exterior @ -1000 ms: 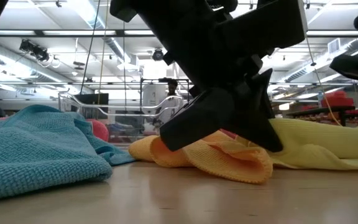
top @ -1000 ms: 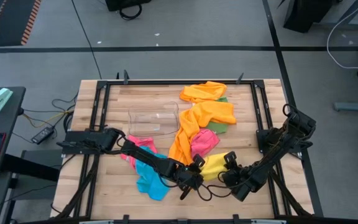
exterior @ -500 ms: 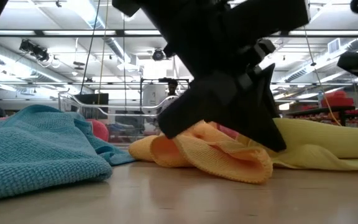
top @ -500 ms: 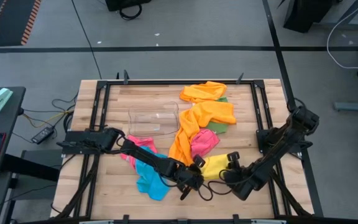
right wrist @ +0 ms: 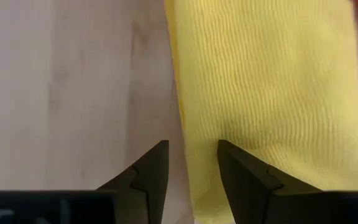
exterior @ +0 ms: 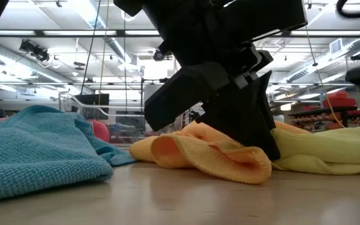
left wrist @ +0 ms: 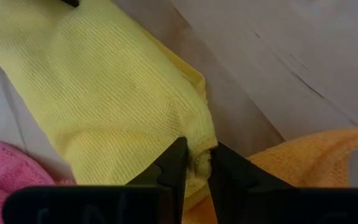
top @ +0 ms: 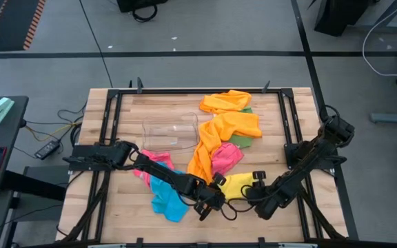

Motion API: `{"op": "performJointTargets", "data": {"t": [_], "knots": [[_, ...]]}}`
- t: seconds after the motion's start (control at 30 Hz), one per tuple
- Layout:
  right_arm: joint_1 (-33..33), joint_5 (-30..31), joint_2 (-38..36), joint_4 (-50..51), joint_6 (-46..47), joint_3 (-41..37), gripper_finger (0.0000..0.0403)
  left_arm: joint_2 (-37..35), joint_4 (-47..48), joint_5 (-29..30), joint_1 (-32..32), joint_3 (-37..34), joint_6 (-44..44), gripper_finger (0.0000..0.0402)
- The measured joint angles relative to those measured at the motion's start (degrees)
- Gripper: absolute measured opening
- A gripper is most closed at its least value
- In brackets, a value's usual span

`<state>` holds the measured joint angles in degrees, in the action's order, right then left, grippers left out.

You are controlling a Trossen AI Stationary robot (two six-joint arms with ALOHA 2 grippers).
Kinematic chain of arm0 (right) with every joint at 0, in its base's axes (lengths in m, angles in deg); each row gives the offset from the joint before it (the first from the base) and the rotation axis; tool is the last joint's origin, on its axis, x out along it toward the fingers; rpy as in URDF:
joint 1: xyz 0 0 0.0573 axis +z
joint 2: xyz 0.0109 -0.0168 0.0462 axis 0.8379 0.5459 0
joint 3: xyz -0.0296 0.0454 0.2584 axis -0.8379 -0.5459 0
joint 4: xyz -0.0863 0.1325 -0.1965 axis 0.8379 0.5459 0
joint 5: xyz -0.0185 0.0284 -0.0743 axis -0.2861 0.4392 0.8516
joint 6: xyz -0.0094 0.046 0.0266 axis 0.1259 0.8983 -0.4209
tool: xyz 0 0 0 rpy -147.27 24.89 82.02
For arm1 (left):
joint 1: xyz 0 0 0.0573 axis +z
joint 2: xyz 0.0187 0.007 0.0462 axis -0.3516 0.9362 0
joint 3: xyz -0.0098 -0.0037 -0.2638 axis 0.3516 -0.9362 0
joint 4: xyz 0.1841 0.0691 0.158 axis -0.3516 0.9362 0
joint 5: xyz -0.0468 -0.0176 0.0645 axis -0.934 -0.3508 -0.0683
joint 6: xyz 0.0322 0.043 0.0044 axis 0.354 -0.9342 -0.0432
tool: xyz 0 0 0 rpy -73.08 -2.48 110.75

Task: Fold microfiber towels
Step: Fold the yellow microfiber cloth

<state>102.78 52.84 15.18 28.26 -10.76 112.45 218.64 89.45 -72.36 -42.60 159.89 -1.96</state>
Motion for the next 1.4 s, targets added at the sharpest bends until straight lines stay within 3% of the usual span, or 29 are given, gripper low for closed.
{"op": "performJointTargets", "data": {"t": [0.2, 0.37, 0.6, 0.83, 1.1, 1.4], "knots": [[-0.5, -0.1, -3.2, 0.3, 1.0, 0.0, 0.0147, 0.0, 0.4, 0.0, 0.0, 0.0, 1.2, 0.0068], [-0.5, 9.8, -7.7, -4.5, 0.3, -1.6, 0.0147, 0.0, 0.4, 0.0, -0.3, 0.0, 2.1, 0.0064], [0.0, 20.9, -9.5, -39.4, -6.5, -18.0, 0.0147, 0.0, 0.8, 0.0, -0.4, 0.0, 4.6, 0.0073], [0.0, 22.9, -3.6, -62.1, -8.1, -28.3, 0.0147, -0.1, 0.4, 0.0, -0.4, 0.0, 5.7, 0.0074], [0.1, 21.3, 1.2, -60.0, -3.5, -28.2, 0.0147, -0.1, 0.3, 0.1, -0.8, 0.0, 6.0, 0.0082], [0.0, 20.3, 1.8, -58.7, -2.3, -28.2, 0.0147, -5.2, 2.1, 0.1, -2.9, 0.0, 7.4, 0.0087]]}}
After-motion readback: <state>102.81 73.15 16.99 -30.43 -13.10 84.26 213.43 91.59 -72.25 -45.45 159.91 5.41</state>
